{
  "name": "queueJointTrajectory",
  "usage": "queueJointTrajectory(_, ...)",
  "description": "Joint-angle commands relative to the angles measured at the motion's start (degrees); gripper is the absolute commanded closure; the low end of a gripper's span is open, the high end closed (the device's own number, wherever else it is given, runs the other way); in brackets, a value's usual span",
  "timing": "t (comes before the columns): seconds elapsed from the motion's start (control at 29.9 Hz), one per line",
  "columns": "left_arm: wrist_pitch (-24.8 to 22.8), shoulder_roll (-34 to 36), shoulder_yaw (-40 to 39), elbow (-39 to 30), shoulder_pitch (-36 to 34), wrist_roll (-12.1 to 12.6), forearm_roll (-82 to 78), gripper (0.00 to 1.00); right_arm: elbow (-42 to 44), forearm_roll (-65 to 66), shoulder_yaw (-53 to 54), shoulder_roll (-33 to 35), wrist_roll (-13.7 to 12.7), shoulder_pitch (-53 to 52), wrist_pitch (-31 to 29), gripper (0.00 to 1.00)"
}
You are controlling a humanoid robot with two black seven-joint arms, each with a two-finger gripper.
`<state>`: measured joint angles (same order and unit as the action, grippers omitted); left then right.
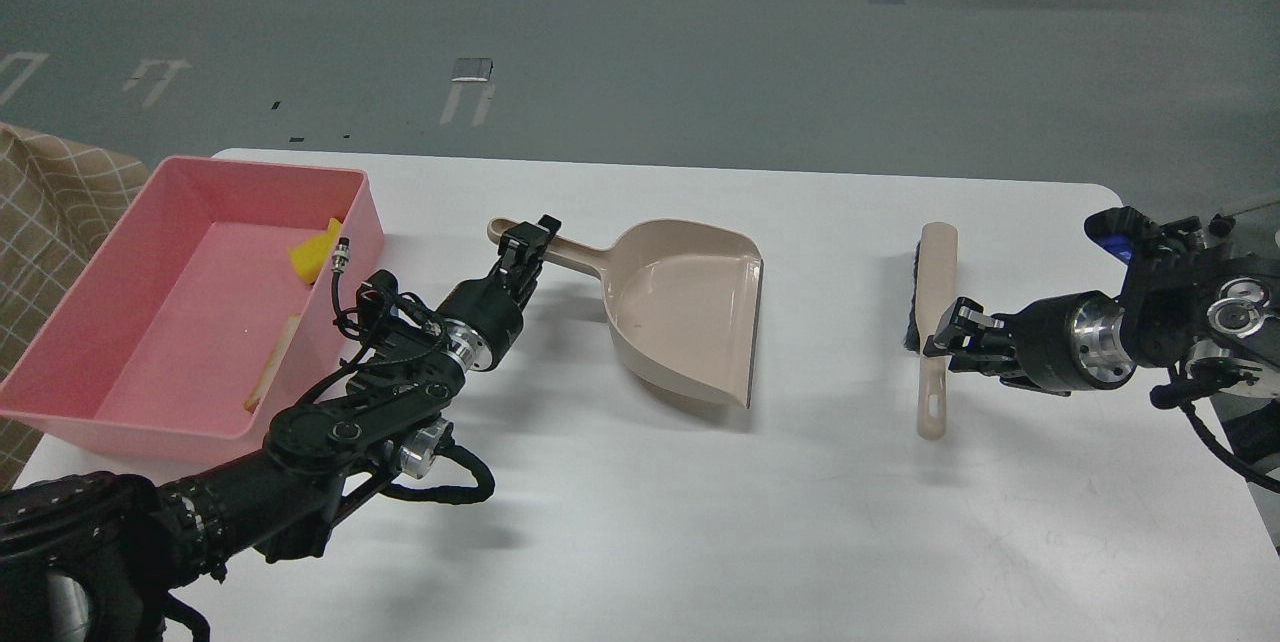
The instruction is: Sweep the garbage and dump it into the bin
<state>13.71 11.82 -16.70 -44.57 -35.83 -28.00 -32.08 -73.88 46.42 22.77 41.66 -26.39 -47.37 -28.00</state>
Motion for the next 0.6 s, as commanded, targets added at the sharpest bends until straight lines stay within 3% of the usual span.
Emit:
queueJointTrajectory(0.0, -0.1, 0.0, 0.1, -0.1, 0.3, 0.0, 0.0, 0.43, 0.1, -0.1, 0.0, -0.1, 0.1, 0.1, 0.0, 0.38)
queueJointTrajectory(0.03, -0.1, -0.1, 0.1, -0.2, 0.4, 0.0, -0.1, 0.37, 0.1, -0.1, 0.0, -0.1, 0.1, 0.1, 0.0, 0.31)
queueJointTrajectory(0.2, -0.1, 0.0, 0.1, -0.8, 0.7, 0.0, -0.1, 0.25, -0.1, -0.2, 0.1, -0.1, 0.2, 0.0, 0.0, 0.21)
queueJointTrajectory(0.37, -0.1, 0.1, 0.1, -1.0, 1.4, 0.0, 0.0, 0.04, -0.6, -0.3, 0.4, 0.2, 0.2, -0.1, 0.0, 0.1)
queueJointTrajectory(0.57, -0.2, 1.1, 0.0, -1.8, 2.4, 0.0, -0.1, 0.03, -1.3, -0.3, 0.5, 0.6, 0.3, -0.4, 0.0, 0.08)
